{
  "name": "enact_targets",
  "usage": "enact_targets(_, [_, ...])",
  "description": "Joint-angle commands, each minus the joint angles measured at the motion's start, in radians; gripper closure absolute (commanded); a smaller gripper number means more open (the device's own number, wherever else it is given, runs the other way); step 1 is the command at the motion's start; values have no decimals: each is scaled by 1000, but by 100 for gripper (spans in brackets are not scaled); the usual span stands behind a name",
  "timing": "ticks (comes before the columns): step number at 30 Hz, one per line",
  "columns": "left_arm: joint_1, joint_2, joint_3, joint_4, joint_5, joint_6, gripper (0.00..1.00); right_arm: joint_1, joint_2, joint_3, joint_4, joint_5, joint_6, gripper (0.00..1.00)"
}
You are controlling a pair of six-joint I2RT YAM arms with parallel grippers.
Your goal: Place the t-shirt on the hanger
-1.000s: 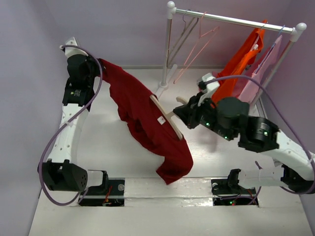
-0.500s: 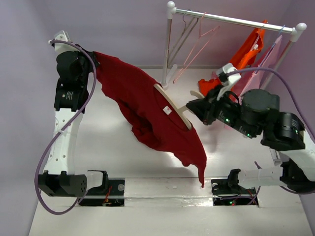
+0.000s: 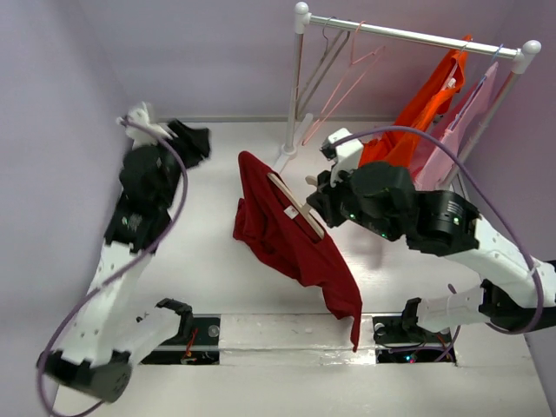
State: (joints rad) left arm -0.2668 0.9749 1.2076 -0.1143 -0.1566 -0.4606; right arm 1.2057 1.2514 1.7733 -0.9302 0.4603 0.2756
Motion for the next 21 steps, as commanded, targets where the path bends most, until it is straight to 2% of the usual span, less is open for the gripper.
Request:
enact_targets(1, [-259,-233,-179,92,-101,-67,57,6,0,55,59,46,-27,100])
enact_targets(4, [-414,-376,-382,206,-100,-219,66,6,32,72,60,51,-29,100])
enact_targets(6, [-516,-400,-477,254,-97,-278,66,-3,54,81,70,48,-29,100])
enact_targets(11, [-667,-377,-563,433,-143,-363,64,-3,75,63,99,54,-21,100])
enact_targets(16, [-667,-305,-585,533,-107,-403,55,-3,71,29,128,58,-16,100])
enact_targets(21, [-676,-271,-614,625,-121,-449,52,-3,49,-6,152,48,-12,100])
